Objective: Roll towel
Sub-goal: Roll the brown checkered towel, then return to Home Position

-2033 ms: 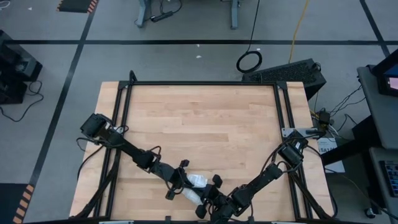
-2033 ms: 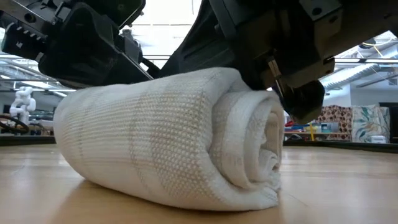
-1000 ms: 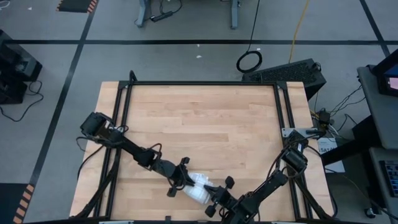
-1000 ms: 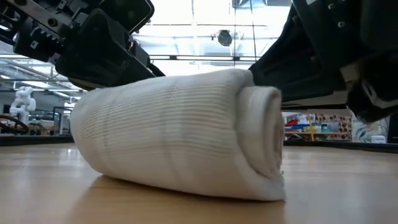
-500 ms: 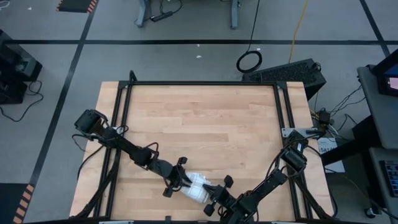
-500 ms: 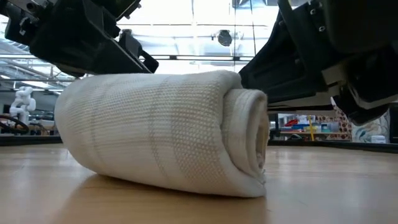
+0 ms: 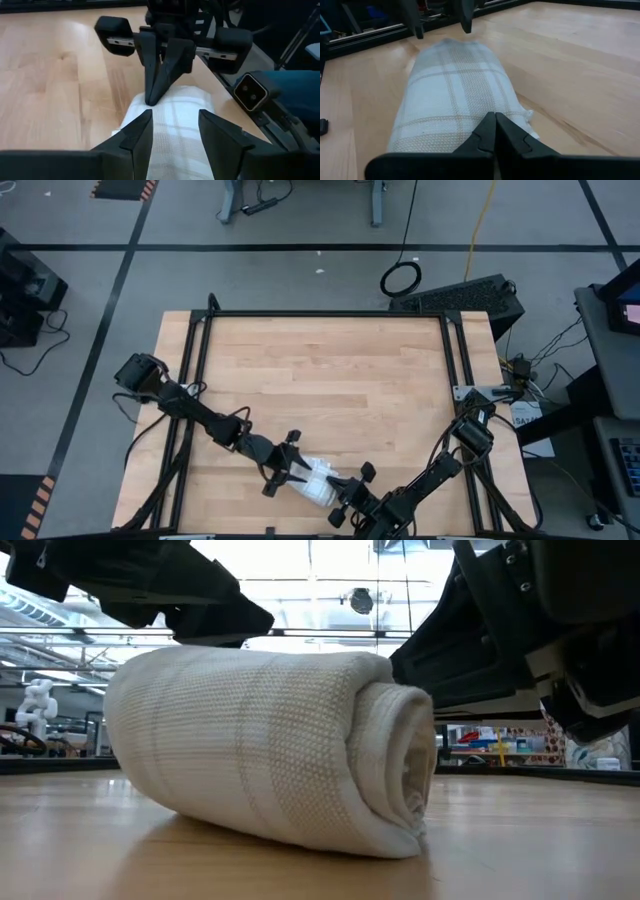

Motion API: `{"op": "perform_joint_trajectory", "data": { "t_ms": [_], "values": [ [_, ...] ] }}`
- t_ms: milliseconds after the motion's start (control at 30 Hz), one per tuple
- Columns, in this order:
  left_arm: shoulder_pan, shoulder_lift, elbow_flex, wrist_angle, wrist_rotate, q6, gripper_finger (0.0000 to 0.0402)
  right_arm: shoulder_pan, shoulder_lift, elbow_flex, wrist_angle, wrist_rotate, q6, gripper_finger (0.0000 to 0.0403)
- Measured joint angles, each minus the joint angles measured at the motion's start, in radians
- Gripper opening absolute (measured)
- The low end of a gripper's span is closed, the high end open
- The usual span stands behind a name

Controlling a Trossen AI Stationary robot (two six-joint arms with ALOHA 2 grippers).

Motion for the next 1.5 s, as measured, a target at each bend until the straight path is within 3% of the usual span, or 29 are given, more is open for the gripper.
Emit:
{"op": "perform_joint_trajectory", "data": {
  "t_ms": [367, 567, 967, 1233, 1500],
  "values": [
    [0.0, 0.106, 0.004, 0.021, 0.014, -0.056, 0.0164, 0.002, 0.0, 0.0, 0.01, 0.005, -0.004, 0.0],
    [-0.006, 0.075, 0.003, 0.011, 0.014, -0.057, 0.0164, 0.001, -0.017, -0.001, 0.019, 0.015, -0.039, 0.0],
    [-0.006, 0.029, 0.002, -0.035, 0.015, -0.045, 0.0163, 0.003, -0.147, -0.001, 0.015, 0.045, -0.257, 0.0],
    [-0.006, -0.159, 0.002, -0.153, 0.021, 0.034, 0.0163, 0.003, -0.294, -0.001, -0.097, -0.005, -0.454, 0.0],
    [-0.005, -0.368, 0.002, -0.295, -0.062, 0.089, 0.0163, 0.006, -0.458, 0.0, -0.323, -0.021, -0.523, 0.0]
  ]
}}
